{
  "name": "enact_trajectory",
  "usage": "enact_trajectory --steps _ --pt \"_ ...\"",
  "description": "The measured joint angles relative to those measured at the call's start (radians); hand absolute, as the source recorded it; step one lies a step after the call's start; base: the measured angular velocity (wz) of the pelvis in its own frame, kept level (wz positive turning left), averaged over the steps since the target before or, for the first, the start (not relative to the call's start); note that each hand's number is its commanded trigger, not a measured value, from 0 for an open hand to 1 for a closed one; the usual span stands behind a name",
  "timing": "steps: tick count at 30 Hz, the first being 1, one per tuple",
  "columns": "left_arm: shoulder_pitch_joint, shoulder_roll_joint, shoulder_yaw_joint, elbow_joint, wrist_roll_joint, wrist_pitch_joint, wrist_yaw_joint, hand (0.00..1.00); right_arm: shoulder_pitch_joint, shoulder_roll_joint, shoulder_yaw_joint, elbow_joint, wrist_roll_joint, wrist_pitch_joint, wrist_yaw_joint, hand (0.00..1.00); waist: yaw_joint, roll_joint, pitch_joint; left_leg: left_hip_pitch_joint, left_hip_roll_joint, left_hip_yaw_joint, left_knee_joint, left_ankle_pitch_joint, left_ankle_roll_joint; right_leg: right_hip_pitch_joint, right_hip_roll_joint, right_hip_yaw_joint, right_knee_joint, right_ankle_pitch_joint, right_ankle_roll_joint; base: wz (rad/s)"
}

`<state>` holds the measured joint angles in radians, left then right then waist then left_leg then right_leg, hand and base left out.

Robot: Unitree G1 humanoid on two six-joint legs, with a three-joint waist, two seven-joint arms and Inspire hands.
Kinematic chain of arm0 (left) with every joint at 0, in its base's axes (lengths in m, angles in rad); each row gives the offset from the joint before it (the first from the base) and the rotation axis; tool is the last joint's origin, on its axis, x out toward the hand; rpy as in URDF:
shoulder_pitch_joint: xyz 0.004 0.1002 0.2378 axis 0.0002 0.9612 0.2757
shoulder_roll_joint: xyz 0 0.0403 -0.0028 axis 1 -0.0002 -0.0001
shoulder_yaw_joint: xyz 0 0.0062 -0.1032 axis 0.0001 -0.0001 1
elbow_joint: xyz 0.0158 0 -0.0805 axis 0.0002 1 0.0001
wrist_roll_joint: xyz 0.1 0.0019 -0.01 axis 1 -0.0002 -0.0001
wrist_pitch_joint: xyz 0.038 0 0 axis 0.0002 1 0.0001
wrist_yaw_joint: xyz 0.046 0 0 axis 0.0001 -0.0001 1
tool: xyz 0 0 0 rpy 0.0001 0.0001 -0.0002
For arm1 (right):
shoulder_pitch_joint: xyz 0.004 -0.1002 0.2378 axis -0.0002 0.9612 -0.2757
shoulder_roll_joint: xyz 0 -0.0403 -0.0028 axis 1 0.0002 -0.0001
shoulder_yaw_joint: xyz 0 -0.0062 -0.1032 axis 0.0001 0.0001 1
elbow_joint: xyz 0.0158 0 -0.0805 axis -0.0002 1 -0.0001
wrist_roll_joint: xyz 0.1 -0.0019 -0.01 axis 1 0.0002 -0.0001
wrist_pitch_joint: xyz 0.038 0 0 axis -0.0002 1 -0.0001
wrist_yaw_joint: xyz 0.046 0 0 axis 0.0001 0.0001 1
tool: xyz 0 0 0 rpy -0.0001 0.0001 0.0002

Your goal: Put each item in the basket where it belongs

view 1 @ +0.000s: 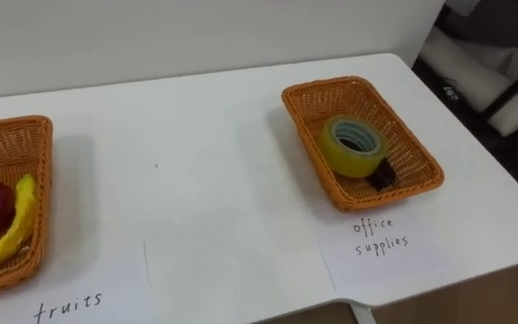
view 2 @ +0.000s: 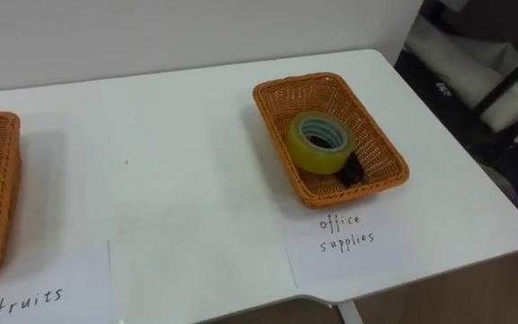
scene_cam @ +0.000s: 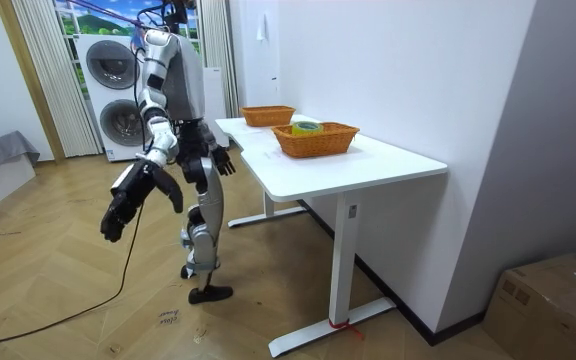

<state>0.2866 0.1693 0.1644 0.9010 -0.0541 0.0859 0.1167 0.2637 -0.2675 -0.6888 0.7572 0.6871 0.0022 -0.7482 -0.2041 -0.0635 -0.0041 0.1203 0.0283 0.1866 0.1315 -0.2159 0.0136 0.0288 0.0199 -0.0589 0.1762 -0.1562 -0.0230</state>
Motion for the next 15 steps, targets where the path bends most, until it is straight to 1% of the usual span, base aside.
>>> enact_trajectory --steps 3,5,6,7,8,9,10,11,12,13,14,15 --pt "-0.001 -0.006 -0.006 0.0 -0.026 0.0 0.0 0.0 0.006 0.036 0.004 0.039 0.02 0.0 0.0 0.0 0.003 0.005 0.0005 0.008 -0.005 0.002 -0.004 -0.001 0.0 -0.006 0.0 0.005 0.022 -0.016 0.001 -0.02" --pt "0.001 -0.011 -0.007 0.002 -0.026 0.0 -0.001 0.0 0.008 0.063 0.04 0.06 0.021 0.0 0.016 0.0 0.007 0.014 0.0009 0.01 -0.002 0.004 -0.004 -0.005 0.0 -0.012 0.001 0.014 0.029 -0.02 0.002 -0.1" --pt "0.001 -0.014 -0.007 0.002 -0.027 0.001 -0.002 0.0 0.011 0.07 0.046 0.061 0.021 0.0 0.024 0.0 0.009 0.017 0.0005 0.01 0.0 0.006 -0.003 -0.005 0.0 -0.012 0.0 0.015 0.029 -0.02 0.002 -0.07" --pt "0.0 -0.023 -0.007 0.002 -0.027 0.001 -0.004 0.0 0.016 0.074 0.082 0.074 0.022 0.0 0.043 0.0 0.016 0.024 -0.0013 0.009 0.0 0.006 -0.002 -0.007 0.001 -0.012 0.001 0.016 0.03 -0.02 0.002 -0.03" --pt "0.0 -0.031 -0.01 0.002 -0.023 0.001 -0.012 0.0 0.014 0.074 0.117 0.099 0.021 0.0 0.075 0.0 0.018 0.03 -0.0037 0.01 -0.002 0.006 -0.002 -0.008 0.002 -0.012 -0.001 0.015 0.03 -0.021 0.004 0.0" --pt "-0.001 -0.034 -0.013 0.002 -0.022 0.001 -0.018 0.0 0.015 0.076 0.135 0.111 0.021 0.001 0.095 0.0 0.019 0.03 -0.0047 0.011 -0.003 0.006 -0.002 -0.008 0.003 -0.011 -0.001 0.015 0.031 -0.021 0.004 0.0" --pt "-0.001 -0.037 -0.017 0.003 -0.025 0.002 -0.022 0.0 0.009 0.079 0.18 0.151 0.023 0.002 0.141 0.0 0.021 0.036 -0.0042 0.014 -0.004 0.006 -0.002 -0.009 0.003 -0.009 -0.001 0.015 0.031 -0.022 0.005 0.0" --pt "-0.008 -0.037 -0.024 0.004 -0.031 0.002 -0.022 0.0 0.003 0.089 0.221 0.186 0.026 0.007 0.191 0.0 0.026 0.035 -0.0058 0.014 -0.004 0.006 -0.002 -0.008 0.003 -0.008 0.0 0.015 0.031 -0.022 0.005 0.0" --pt "-0.008 -0.037 -0.027 0.004 -0.031 0.002 -0.022 0.0 -0.001 0.095 0.239 0.201 0.03 0.013 0.219 0.0 0.032 0.034 -0.0059 0.014 -0.004 0.006 -0.002 -0.008 0.003 -0.008 0.0 0.015 0.031 -0.022 0.005 0.0" --pt "-0.01 -0.037 -0.039 0.016 -0.031 0.001 -0.021 0.0 -0.002 0.105 0.277 0.233 0.031 0.022 0.274 0.0 0.045 0.036 -0.0057 0.016 -0.004 0.006 -0.002 -0.008 0.003 -0.006 0.0 0.014 0.029 -0.022 0.004 0.04" --pt "-0.013 -0.038 -0.051 0.025 -0.031 0.001 -0.022 0.0 -0.003 0.112 0.315 0.267 0.026 0.024 0.331 0.0 0.051 0.037 -0.005 0.021 -0.003 0.002 -0.002 -0.009 0.002 0.001 -0.001 0.007 0.027 -0.022 0.004 0.06" --pt "-0.012 -0.04 -0.051 0.024 -0.03 0.001 -0.024 0.0 -0.004 0.117 0.328 0.282 0.019 0.027 0.359 0.0 0.052 0.037 -0.0044 0.025 -0.003 0.001 -0.003 -0.009 0.002 0.005 -0.002 0.002 0.027 -0.023 0.004 0.06"
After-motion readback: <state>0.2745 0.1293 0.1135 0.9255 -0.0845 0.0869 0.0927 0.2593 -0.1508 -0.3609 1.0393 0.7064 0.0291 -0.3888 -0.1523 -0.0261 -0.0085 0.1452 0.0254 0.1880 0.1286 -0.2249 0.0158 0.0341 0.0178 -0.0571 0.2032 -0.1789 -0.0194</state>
